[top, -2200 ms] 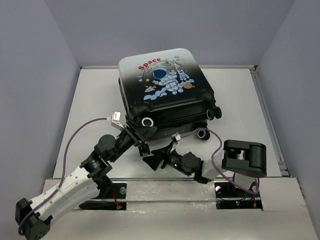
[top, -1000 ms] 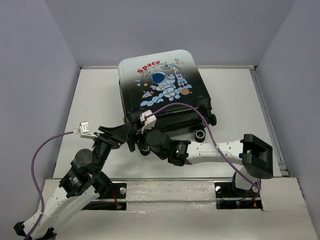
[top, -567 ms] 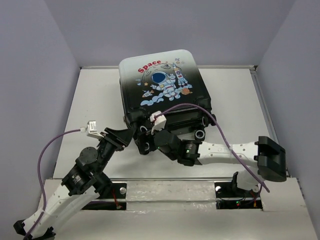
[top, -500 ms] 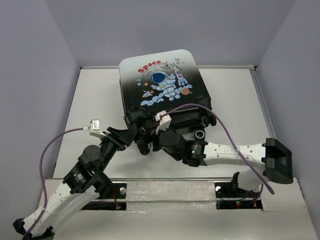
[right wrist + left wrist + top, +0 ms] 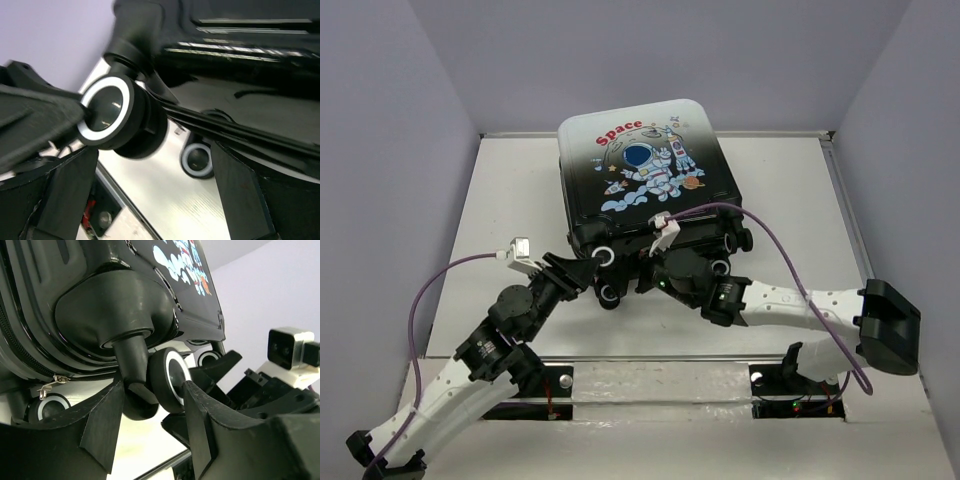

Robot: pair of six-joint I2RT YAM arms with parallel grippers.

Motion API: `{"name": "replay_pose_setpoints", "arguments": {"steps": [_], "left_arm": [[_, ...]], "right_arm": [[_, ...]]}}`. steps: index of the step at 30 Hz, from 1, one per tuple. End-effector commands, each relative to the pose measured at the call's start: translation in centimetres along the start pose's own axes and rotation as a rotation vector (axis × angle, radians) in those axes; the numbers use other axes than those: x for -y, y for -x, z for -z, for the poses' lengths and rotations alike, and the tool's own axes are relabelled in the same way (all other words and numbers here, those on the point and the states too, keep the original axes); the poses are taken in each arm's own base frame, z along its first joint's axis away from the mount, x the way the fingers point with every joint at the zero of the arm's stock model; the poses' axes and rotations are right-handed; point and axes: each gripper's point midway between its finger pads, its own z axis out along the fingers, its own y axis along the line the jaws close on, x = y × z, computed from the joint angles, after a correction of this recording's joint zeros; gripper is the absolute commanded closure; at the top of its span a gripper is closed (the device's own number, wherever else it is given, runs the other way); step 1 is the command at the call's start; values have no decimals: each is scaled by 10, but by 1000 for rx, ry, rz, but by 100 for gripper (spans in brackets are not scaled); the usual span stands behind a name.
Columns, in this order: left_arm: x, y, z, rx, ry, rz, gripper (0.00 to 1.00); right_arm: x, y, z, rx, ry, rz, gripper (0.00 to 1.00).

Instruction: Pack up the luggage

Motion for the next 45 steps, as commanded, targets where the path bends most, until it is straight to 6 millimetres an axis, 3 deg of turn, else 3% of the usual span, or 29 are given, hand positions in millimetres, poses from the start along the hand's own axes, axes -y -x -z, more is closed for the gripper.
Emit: {"name": "replay_pose_setpoints", "arguments": {"steps": [1,2,7,14,17,19,20,24,31,32,36,37,38,39,43,45], "left_arm": [[14,-2,-3,-2,-69,38,40],[14,-2,-3,-2,-69,38,40],[16,3,0,12,-75,34,38],[17,6,3,23,-80,35,37],[13,8,4,27,-60,20,37],[11,14,7,47,-37,1,37],[6,14,8,49,-16,-10,36],[2,20,12,72,5,-29,36],[-47,-2,13,18,154,-74,36],[-53,-7,13,7,166,-72,38],[-73,-29,5,-35,186,-58,52],[-89,-39,1,-55,227,-74,54],[-89,-42,-3,-53,213,-73,55],[-106,-55,-6,-87,254,-97,57],[-105,-61,-19,-87,231,-125,58],[-104,-54,-23,-59,241,-148,59]], "right_arm": [[-40,24,-12,87,181,-75,0],[-39,19,-19,78,177,-51,0],[-57,41,-35,137,204,-17,0],[-54,60,-57,212,126,37,7],[-49,62,-66,222,87,50,29],[-42,63,-68,227,38,55,52],[-39,64,-68,230,21,52,71],[-23,66,-58,232,-26,54,85],[0,65,-35,142,-118,174,90],[2,73,-33,144,-135,195,90],[10,79,-24,97,-172,260,91],[13,84,-24,96,-179,269,91],[10,85,-24,90,-169,277,91],[7,88,-24,84,-165,290,91],[2,88,-30,70,-149,307,92],[1,87,-31,67,-147,301,92]]}}
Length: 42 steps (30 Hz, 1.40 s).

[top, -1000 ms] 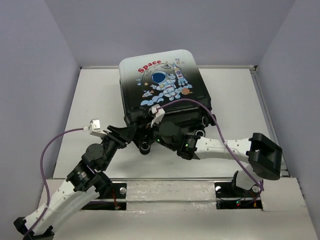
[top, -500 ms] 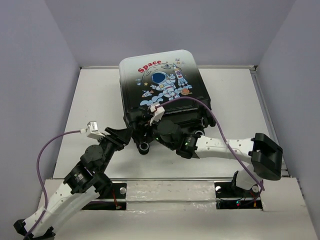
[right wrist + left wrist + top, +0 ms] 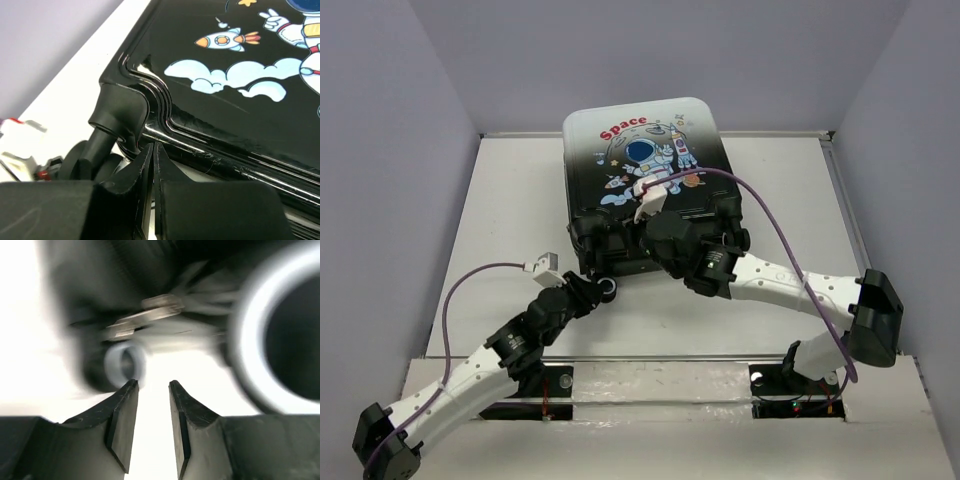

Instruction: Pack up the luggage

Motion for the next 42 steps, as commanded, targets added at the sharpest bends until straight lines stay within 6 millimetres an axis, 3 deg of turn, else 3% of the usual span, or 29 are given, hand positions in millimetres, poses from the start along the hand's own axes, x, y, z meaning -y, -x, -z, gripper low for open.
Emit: {"name": "replay_pose_setpoints", "arguments": {"steps": [1,2,4,5,7,8,15,21,25,26,30,32,34,42], "left_arm": [[-9,12,-10,70,55,-64,59],[-10,13,-10,73,61,-68,59],[-9,15,-8,87,50,-63,59],[-10,15,-7,87,49,-57,59],[-9,18,-3,104,36,-21,59],[-18,15,0,94,67,-22,59],[-34,49,29,239,152,143,60],[-1,88,52,349,32,177,59],[18,129,80,453,31,120,60],[35,141,87,466,-7,119,59],[73,128,73,336,-87,64,57],[81,116,57,281,-92,44,56],[84,104,47,231,-99,26,55],[98,94,35,169,-119,8,41]], "right_arm": [[-2,6,1,-10,-2,42,92],[-5,4,1,-16,12,23,89],[-13,-6,5,-48,62,-12,61],[-16,-10,5,-60,78,-24,39],[-24,-23,7,-93,133,-48,26],[-28,-20,8,-78,152,-75,21],[-33,-12,19,-39,200,-115,18],[-25,-14,28,-31,182,-120,8],[-26,-16,29,-30,195,-136,6],[-28,-18,29,-34,204,-139,6],[-35,-16,30,-8,243,-199,3],[-37,-14,33,6,260,-221,2],[-37,-16,35,7,268,-237,1],[-41,-18,35,7,289,-276,0]]}}
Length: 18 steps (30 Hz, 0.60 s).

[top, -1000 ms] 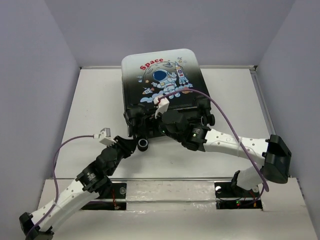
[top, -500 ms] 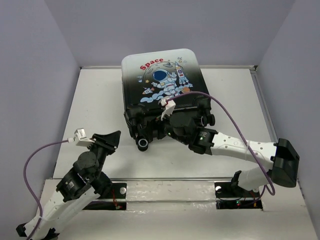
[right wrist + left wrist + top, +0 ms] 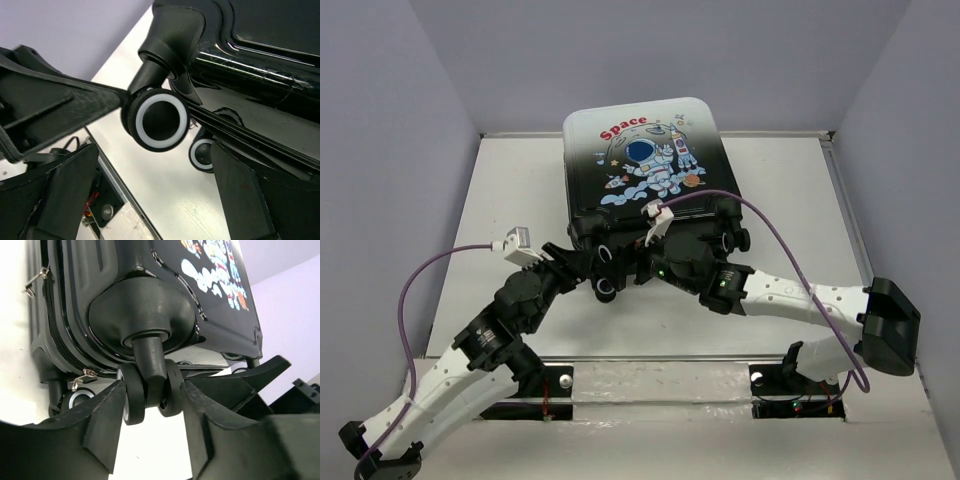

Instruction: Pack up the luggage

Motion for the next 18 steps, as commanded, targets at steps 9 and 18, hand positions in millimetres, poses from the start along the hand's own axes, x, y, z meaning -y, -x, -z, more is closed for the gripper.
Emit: {"name": "replay_pose_setpoints", "arguments": {"steps": [9,18], "left_arm": [[29,-3,-10,-15,-104,40,36],[31,-7,-12,-22,-122,59,34]], "right_arm": [[-21,31,-2,140,80,-136,0],[-21,23,-33,140,73,-120,0]]}}
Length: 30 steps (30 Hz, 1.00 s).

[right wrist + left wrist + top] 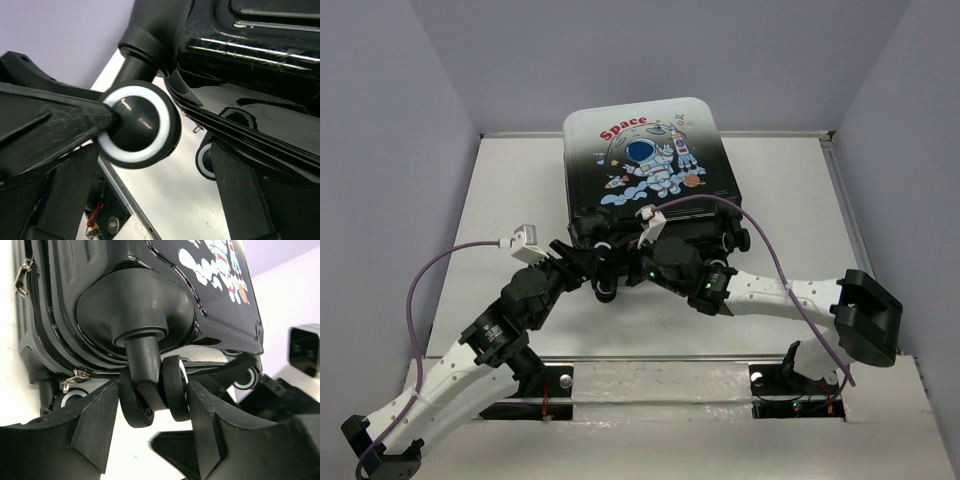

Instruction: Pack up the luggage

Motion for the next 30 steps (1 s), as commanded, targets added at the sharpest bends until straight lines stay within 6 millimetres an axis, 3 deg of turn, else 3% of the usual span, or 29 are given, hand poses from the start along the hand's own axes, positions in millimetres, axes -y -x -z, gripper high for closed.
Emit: {"name": "replay_pose_setpoints", "arguments": {"steps": [1,11,23,26,27,29,30], "left_arm": [[28,4,-1,7,-116,65,33],[28,2,0,-2,-125,73,32],[28,4,1,7,-125,89,32],[26,2,1,3,-125,87,32],[26,2,1,2,-123,87,32],[26,2,1,0,-124,88,32],[25,2,2,1,-119,82,32]], "right_arm": [[-26,35,-15,119,69,-19,0],[-36,59,-29,238,104,12,4],[-49,82,-30,337,146,21,8],[-50,85,-32,359,153,15,27],[-50,87,-31,368,155,9,42],[-47,88,-32,375,142,5,54],[-43,89,-30,392,130,-11,78]]}}
